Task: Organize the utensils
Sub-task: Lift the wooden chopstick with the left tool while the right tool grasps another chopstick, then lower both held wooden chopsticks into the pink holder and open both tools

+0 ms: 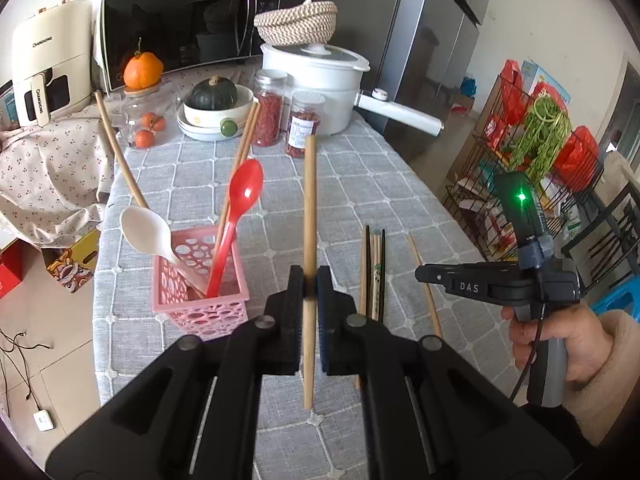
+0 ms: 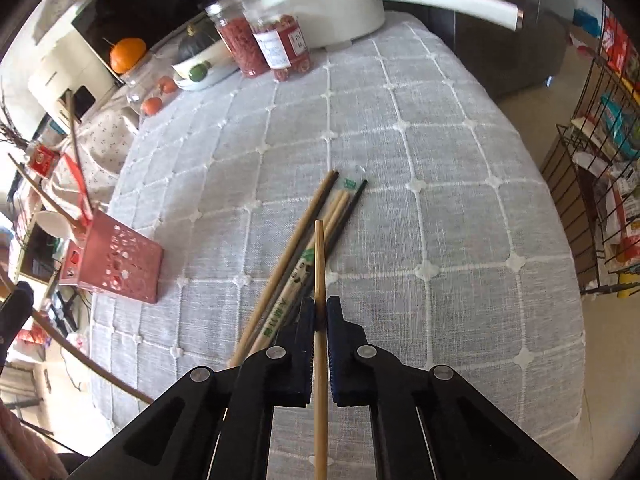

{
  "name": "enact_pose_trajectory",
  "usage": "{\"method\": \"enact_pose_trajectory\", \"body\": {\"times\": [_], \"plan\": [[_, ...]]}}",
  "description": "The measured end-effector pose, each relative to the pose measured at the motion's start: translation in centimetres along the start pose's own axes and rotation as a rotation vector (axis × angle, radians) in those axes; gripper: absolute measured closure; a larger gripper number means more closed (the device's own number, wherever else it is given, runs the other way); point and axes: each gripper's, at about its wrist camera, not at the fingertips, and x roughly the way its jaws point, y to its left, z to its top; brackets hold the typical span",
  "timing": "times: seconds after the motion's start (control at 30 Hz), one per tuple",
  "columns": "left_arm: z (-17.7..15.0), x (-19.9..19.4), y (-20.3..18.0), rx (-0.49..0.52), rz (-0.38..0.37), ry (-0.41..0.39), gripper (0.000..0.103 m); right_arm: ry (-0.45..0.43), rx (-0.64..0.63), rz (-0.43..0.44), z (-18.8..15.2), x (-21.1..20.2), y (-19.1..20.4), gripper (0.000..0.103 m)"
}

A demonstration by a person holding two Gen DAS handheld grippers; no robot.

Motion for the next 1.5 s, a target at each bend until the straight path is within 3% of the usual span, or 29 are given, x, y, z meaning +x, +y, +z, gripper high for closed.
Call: {"method": "enact_pose_trajectory", "body": {"times": [0.13, 0.33, 0.57, 0.97, 1.23, 1.4, 1.43, 1.5], "plan": [[1.0, -2.3, 0.7, -0.033, -0.008, -0.093, 0.096, -0.125, -0.064, 0.048, -0.1, -4.3, 1.0, 0.097], [2.0, -6.0, 1.0, -0.056, 0.008, -0.28, 0.096, -0.384, -0.25, 0.07, -1.3, -10.3, 4.6, 0.097], [3.0, -8.2, 2.6, -0.085, 0.074, -0.422, 0.096, -0.525, -0.276, 0.137, -1.2, -14.2, 6.9, 0.097], [2.2, -5.4, 6.3, -0.163, 0.184, -0.343, 0.096, -0.549, -0.24, 0.227, 0.2, -14.9, 8.5, 0.097], [1.4, -1.8, 8.7, -0.289, 0.133, -0.227, 0.096, -0.557, -0.224, 0.271, 0.8, -14.6, 9.7, 0.097], [1.2, -0.4, 8.7, -0.265, 0.143, -0.191, 0.095, -0.568, -0.205, 0.304, 1.1, -14.6, 10.3, 0.097], [1.2, -0.4, 8.5, -0.258, 0.145, -0.193, 0.094, -0.572, -0.199, 0.312, 1.2, -14.6, 10.3, 0.097], [1.4, -0.6, 8.5, -0.254, 0.141, -0.197, 0.075, -0.582, -0.185, 0.331, 1.3, -14.7, 10.5, 0.097]]}}
